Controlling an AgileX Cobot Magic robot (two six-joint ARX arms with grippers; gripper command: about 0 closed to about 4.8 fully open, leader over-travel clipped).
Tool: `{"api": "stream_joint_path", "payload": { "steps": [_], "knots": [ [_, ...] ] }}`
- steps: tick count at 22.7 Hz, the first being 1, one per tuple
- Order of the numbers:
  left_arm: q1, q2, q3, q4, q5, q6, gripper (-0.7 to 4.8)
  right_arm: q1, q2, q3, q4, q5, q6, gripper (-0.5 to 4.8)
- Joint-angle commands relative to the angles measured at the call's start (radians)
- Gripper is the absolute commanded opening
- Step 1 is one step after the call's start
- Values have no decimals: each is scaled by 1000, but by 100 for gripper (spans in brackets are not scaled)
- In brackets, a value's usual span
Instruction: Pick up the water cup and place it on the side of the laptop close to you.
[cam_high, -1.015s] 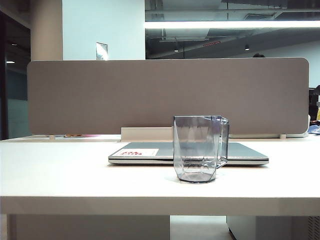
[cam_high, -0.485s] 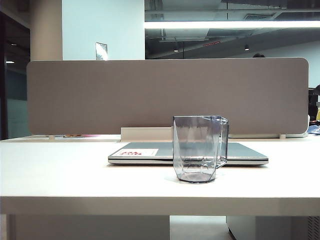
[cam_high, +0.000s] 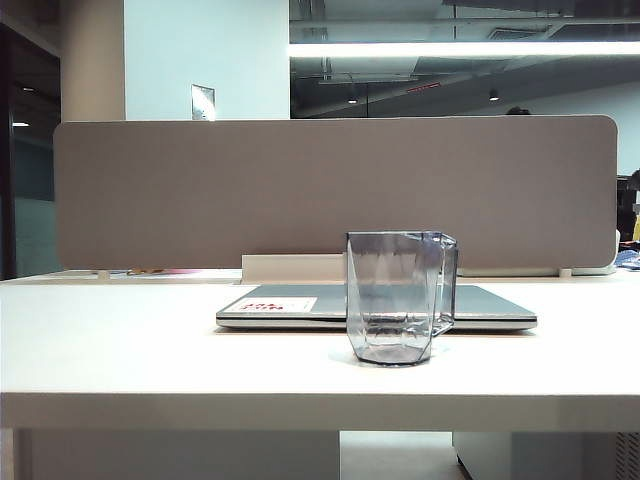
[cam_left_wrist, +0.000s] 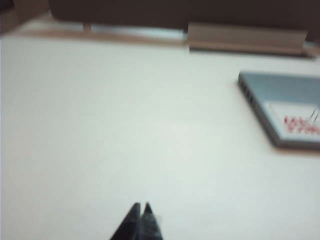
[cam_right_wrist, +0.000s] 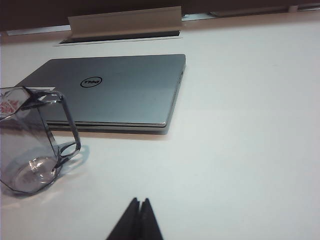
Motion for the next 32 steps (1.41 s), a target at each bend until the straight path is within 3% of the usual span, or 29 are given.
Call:
{"api": "stream_joint_path", "payload": {
  "steps": [1,19,21,23,29,32],
  "knots": [
    [0,1,3,-26,6,-3,-1,1,-2,2,0,6,0,-5],
    [0,1,3,-27,6,-3,-1,-15,-2,2,20,1,-40,-5],
    [0,1,3,-27,6,-3,-1,-56,-2,2,61,-61,-37,-5],
    [0,1,3,-27,6,-3,-1,-181,-2,2,154,-217,-37,-5],
    [0,1,3,-27,6,-3,-1,-407,-2,-5,196,-274,-41,-5],
    [0,1,3,-27,6,-3,-1,-463,-2,-19,193,-310,-54,-5]
  ]
}}
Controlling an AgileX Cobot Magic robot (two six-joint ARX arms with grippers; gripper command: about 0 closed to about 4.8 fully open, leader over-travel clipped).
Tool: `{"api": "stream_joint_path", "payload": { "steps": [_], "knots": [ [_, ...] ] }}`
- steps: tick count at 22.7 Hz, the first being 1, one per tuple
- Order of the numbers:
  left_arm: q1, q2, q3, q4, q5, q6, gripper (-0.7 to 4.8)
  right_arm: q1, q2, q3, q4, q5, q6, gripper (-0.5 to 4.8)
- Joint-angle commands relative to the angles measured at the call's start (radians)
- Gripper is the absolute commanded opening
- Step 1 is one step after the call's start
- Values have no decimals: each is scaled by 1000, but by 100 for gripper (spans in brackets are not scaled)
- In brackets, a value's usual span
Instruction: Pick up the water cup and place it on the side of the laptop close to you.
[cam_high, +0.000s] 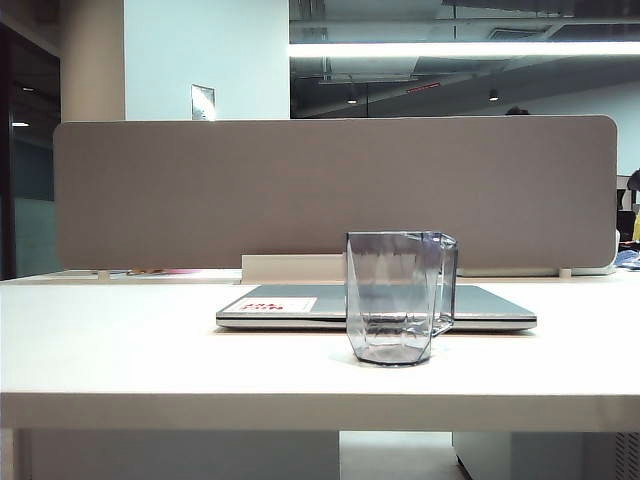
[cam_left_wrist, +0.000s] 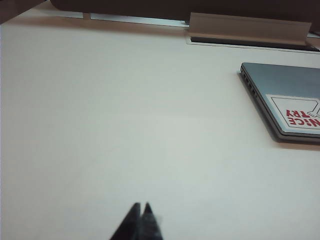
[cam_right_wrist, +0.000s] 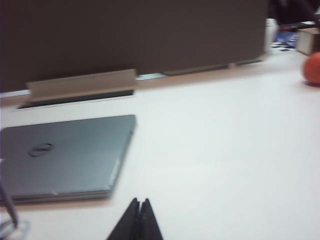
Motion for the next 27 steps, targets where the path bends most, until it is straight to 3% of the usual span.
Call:
{"api": "stream_joint_path", "payload": {
  "steps": [1,11,27],
  "knots": [
    [0,0,2,-10,7,-2,-1,-48,-2,-7,-3,-46,-30,-5],
    [0,0,2,-10,7,-2,-1,-90,-2,-7,-25,-87,-89,-5],
    [0,0,2,-10,7,-2,-1,-89,-2,-7,-24,-90,-74,-5]
  ]
}}
